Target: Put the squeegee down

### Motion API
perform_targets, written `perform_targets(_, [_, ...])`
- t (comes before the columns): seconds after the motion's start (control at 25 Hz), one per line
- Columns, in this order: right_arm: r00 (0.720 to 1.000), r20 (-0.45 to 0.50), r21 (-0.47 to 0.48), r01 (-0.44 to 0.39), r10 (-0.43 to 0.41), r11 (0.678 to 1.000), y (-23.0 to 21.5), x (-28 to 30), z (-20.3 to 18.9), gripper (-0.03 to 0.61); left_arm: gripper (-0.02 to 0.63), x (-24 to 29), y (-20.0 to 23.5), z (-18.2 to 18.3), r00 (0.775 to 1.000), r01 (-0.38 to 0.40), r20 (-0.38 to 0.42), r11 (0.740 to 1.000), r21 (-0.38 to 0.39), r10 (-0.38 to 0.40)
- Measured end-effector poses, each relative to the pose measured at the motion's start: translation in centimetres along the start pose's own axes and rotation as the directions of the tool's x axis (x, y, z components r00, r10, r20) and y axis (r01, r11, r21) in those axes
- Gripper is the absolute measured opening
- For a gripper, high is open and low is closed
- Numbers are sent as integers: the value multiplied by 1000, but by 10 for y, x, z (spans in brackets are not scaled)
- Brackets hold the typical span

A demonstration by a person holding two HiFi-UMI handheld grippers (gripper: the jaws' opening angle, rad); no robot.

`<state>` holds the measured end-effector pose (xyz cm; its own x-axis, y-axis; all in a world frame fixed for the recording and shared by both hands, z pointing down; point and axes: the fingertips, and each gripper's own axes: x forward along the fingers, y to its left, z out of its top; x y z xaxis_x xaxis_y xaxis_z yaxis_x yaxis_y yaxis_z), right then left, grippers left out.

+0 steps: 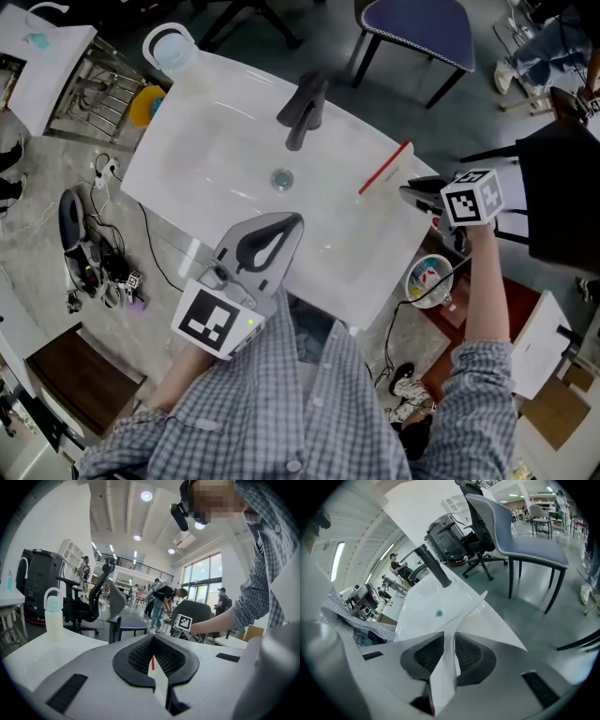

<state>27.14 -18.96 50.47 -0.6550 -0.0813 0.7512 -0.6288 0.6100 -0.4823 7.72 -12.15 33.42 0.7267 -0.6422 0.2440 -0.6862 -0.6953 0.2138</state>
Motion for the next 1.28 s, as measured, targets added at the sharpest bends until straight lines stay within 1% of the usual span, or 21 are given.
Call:
perform_targets(0.16, [998, 24, -56, 66, -65, 996, -2, -1, 0, 58, 2, 0, -1, 0, 1000, 9, -2, 1000, 14, -8])
perform_targets(0.24, [993, 40, -73, 112, -109, 991, -4, -2, 0, 63, 2, 0, -2, -1, 1000, 9, -5, 1000, 4, -9])
perform_targets(0.36, [982, 68, -110, 184, -177, 977, -9, -3, 3, 72, 2, 1, -1, -1, 1000, 10, -6, 1000, 3, -10])
perform_targets(0.56, [968, 87, -184, 250, -237, 951, -9, -4, 4, 72, 2, 1, -2, -2, 1000, 16, -13, 1000, 13, -16])
perform_targets(0.64, [955, 75, -243, 295, -286, 924, -10, -4, 2, 73, 2, 0, -2, -3, 1000, 17, -19, 1000, 12, -17])
perform_targets(0.68, [944, 58, -288, 326, -324, 900, -12, -3, 0, 74, 2, 0, -2, -3, 1000, 17, -16, 1000, 12, -17])
perform_targets(0.76, [914, 30, -387, 383, -404, 839, -15, -1, -5, 74, 2, 0, -2, -2, 1000, 15, -11, 1000, 5, -15])
perform_targets(0.8, [903, 28, -415, 400, -428, 817, -15, -1, -6, 73, 2, 1, -2, -1, 1000, 15, -9, 1000, 1, -15])
perform_targets(0.96, [881, 55, -433, 445, -470, 783, -13, -1, -5, 74, 2, 1, -3, -1, 1000, 21, -7, 1000, 11, -21])
perform_targets(1.12, [862, 74, -433, 481, -502, 762, -15, -1, -3, 74, 2, 1, -4, -1, 1000, 25, -10, 1000, 10, -25])
perform_targets(1.2, [846, 86, -449, 505, -527, 737, -16, -1, 0, 74, 2, 1, -3, -1, 1000, 26, -9, 1000, 12, -26])
perform_targets(1.28, [819, 97, -474, 538, -566, 697, -20, -2, 3, 72, 2, 1, -3, -1, 1000, 26, -8, 1000, 12, -26])
